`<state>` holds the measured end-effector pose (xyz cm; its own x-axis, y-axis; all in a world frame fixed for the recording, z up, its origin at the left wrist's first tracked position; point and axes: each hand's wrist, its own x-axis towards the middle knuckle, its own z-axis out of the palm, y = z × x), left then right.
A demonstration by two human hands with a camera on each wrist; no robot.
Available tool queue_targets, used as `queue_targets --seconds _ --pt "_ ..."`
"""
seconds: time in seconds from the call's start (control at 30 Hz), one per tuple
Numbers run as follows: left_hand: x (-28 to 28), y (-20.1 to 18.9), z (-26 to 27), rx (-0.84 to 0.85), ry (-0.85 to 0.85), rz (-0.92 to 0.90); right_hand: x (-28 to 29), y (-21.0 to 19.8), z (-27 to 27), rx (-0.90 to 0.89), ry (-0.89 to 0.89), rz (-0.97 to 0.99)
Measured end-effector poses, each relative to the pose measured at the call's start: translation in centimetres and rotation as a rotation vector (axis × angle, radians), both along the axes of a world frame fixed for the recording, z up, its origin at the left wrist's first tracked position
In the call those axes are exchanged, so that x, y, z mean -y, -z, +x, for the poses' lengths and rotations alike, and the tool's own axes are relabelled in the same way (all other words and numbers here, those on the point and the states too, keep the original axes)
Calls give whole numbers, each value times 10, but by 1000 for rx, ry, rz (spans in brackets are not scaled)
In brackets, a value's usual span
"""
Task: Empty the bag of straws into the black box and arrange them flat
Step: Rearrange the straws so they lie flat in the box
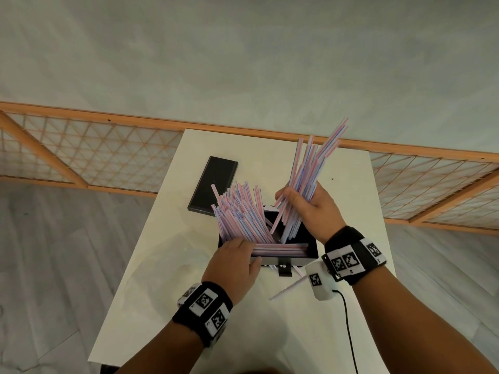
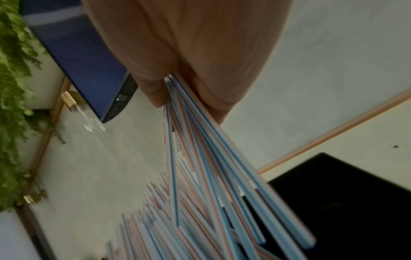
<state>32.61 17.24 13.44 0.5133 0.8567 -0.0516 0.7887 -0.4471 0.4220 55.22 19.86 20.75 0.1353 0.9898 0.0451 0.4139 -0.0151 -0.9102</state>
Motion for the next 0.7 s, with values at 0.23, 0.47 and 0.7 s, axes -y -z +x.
queue_targets --seconds 0.23,0.47,0.7 --pt "1 -6 -20 194 -159 10 -6 -27 -27 93 -229 -27" --pt "4 -36 -2 976 -740 -938 -12 -38 -54 -85 -276 40" --pt "-10 -66 19 1521 -695 -1275 6 -25 -87 -207 -202 -58"
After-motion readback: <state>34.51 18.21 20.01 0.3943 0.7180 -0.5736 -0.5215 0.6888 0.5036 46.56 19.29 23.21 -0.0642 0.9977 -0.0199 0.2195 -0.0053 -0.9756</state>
